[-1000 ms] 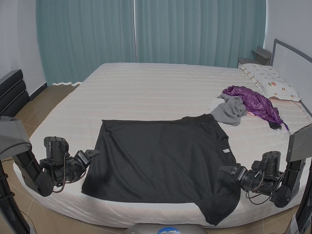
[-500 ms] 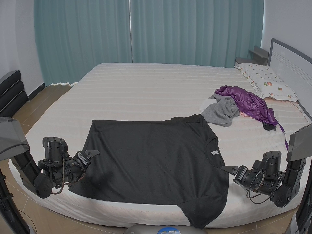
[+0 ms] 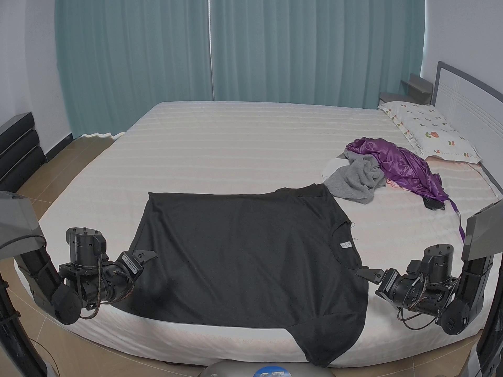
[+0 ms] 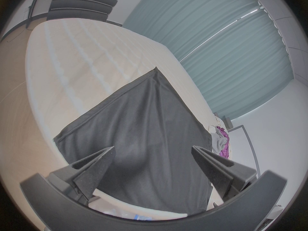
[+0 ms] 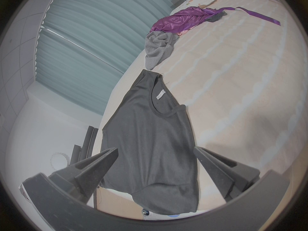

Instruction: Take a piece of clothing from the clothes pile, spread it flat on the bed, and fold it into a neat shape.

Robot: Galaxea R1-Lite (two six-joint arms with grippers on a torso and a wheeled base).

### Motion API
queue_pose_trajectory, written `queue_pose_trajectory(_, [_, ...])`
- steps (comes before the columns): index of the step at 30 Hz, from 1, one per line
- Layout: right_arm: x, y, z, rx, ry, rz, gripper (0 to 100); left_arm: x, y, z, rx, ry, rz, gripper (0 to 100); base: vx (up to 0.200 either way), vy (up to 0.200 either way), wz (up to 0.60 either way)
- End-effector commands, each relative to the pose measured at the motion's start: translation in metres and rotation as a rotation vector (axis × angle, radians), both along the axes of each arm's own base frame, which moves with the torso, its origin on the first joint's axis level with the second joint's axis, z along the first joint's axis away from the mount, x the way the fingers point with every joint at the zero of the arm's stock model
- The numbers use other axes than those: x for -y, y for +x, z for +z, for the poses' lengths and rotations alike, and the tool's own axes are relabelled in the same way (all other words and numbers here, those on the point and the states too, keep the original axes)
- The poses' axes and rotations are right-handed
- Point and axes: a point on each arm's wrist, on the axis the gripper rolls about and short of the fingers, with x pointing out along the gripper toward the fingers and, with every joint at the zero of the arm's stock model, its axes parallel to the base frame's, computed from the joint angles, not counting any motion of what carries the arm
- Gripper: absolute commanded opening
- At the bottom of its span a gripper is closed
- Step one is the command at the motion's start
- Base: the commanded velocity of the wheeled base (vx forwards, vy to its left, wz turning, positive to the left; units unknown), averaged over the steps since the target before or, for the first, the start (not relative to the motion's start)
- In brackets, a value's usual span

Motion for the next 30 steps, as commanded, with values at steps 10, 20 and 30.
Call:
queue_pose_trajectory(10, [0.002,-0.003,-0.002,-0.018,0.007,0.008,100,-0.013,-0.026,-0.013,-0.092,0.058,-0.005,100,0.000,0.000,0.00])
queue_pose_trajectory(20, [0.002,-0.003,-0.003,-0.026,0.007,0.010,100,-0.025,-0.031,-0.026,-0.142,0.074,0.000,100,0.000,0.000,0.00])
queue_pose_trajectory(30, [0.002,-0.003,-0.006,-0.038,0.005,0.010,100,-0.046,-0.020,-0.045,-0.134,0.095,0.074,100,0.000,0.000,0.00])
